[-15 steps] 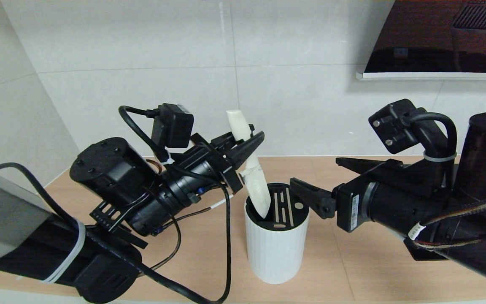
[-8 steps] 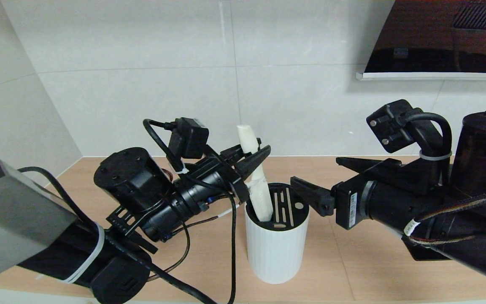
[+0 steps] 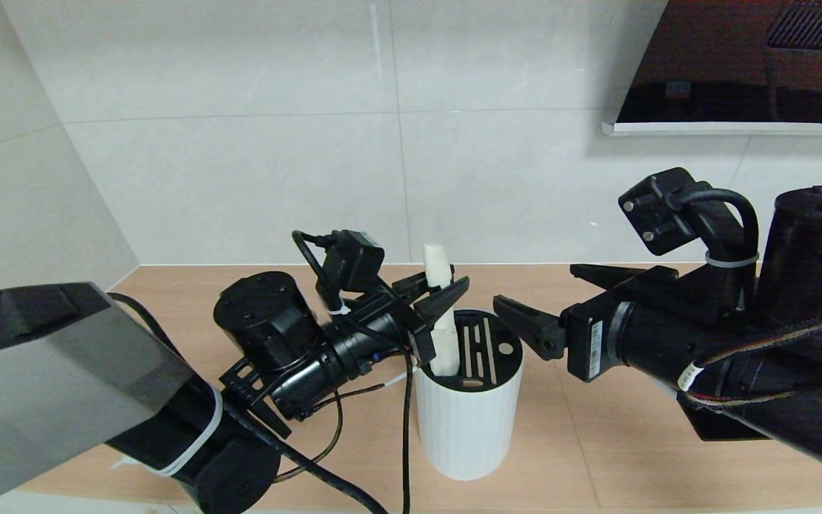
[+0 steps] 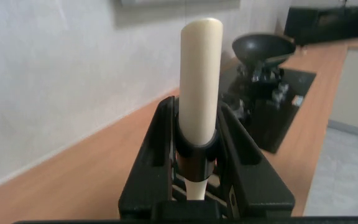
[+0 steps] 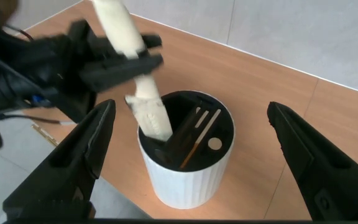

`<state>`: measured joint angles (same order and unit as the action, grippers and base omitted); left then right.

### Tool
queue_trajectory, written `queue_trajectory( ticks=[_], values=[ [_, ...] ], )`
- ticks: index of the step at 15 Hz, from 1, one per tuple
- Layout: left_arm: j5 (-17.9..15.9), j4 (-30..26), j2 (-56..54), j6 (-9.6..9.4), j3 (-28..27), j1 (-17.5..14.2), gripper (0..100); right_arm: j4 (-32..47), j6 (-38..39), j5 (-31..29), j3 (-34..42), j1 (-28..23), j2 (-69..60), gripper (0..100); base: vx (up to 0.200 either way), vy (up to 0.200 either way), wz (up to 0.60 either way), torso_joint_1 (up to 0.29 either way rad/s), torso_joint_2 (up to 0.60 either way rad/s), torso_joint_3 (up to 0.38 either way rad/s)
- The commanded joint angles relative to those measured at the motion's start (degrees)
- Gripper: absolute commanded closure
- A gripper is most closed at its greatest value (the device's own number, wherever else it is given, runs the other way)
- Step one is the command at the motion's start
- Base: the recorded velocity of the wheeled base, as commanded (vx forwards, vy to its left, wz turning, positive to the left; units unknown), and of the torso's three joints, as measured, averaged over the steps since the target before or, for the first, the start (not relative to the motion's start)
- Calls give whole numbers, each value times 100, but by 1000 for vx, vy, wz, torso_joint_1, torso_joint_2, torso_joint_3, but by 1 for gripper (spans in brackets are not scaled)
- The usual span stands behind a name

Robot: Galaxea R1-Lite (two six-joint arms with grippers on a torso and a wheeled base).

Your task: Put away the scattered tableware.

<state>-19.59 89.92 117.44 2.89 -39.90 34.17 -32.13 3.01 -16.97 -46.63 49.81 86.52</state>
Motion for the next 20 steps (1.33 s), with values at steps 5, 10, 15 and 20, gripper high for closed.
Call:
queue_trajectory(
  ticks=[5,10,15,20],
  values=[
    [-1,8,332,27,0,63,100,-74,7,1,5,-6,67,0,0,0,0,0,0,0],
    [-1,8,569,36,9,107,100,-74,7,1,5,-6,102,0,0,0,0,0,0,0],
    [8,8,560,36,9,116,100,-82,7,1,5,-6,111,0,0,0,0,0,0,0],
    [8,8,543,36,-9,107,0,-74,7,1,5,-6,120,0,0,0,0,0,0,0]
  ],
)
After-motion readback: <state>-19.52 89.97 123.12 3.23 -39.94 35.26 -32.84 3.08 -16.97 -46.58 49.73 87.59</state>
